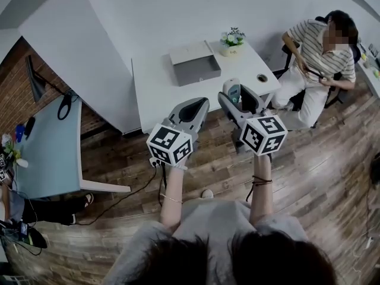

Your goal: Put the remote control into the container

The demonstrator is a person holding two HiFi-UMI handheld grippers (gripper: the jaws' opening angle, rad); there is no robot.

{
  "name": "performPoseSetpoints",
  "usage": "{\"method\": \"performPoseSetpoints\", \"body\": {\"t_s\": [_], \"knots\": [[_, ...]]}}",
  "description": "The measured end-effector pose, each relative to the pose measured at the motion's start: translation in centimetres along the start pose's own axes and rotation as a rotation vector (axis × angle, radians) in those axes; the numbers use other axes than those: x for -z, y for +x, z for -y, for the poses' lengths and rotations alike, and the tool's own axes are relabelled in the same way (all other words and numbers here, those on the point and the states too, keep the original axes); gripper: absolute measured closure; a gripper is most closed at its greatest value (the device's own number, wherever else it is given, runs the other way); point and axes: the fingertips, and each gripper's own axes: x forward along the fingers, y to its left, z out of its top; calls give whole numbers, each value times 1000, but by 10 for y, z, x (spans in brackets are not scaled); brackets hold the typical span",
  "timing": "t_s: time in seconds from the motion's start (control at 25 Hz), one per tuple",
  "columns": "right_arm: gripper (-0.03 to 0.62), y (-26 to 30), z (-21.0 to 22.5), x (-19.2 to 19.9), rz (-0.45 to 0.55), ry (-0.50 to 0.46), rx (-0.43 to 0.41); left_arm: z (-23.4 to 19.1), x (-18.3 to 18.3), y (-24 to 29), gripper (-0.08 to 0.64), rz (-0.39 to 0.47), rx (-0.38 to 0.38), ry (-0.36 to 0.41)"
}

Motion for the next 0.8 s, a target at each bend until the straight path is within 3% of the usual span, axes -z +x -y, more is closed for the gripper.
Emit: {"method": "performPoseSetpoints", "body": {"t_s": [0.36, 0.8], "knots": [[308, 33, 11, 15, -22, -9, -4, -35, 8, 10, 557, -9, -11, -2], [308, 75, 27, 26, -75, -16, -49, -73, 27, 25, 557, -34, -76, -46]]}}
